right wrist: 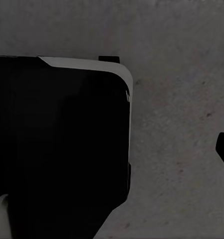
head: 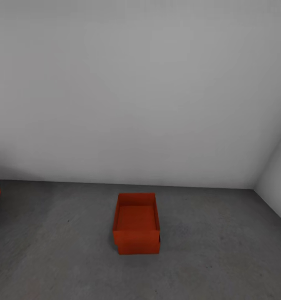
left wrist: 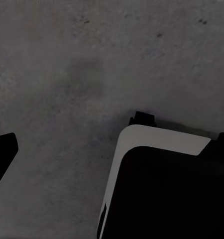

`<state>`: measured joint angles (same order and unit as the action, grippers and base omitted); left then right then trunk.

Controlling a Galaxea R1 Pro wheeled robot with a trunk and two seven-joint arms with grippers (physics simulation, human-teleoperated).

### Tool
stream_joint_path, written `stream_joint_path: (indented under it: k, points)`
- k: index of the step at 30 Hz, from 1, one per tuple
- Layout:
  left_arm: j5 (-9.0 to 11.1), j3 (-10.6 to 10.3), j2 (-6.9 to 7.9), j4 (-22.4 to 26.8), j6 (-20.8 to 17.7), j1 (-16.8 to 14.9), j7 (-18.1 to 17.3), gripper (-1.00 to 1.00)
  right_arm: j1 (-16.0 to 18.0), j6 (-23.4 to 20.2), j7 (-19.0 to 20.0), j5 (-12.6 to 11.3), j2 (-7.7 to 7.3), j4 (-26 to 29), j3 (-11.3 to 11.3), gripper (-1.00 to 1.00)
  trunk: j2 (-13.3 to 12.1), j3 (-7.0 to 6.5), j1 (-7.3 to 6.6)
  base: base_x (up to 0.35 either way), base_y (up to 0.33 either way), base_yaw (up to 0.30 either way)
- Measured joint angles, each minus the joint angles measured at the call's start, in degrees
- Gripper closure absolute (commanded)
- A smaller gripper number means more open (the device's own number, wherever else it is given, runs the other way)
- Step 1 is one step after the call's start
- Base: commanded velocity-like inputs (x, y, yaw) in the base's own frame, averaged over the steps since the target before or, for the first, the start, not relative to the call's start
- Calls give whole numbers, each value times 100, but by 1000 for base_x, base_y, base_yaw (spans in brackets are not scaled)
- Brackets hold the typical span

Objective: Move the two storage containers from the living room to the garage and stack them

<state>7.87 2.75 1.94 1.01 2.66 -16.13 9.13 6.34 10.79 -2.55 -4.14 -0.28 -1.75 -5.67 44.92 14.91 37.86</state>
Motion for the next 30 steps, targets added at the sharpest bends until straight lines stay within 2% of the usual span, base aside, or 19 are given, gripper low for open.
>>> stream_joint_path:
  k: [30]
  points:
    - [1,0,0,1,0,0,0,-100,-9,174,1,24,0,1,0,-100,0,-282,0,0,0,0]
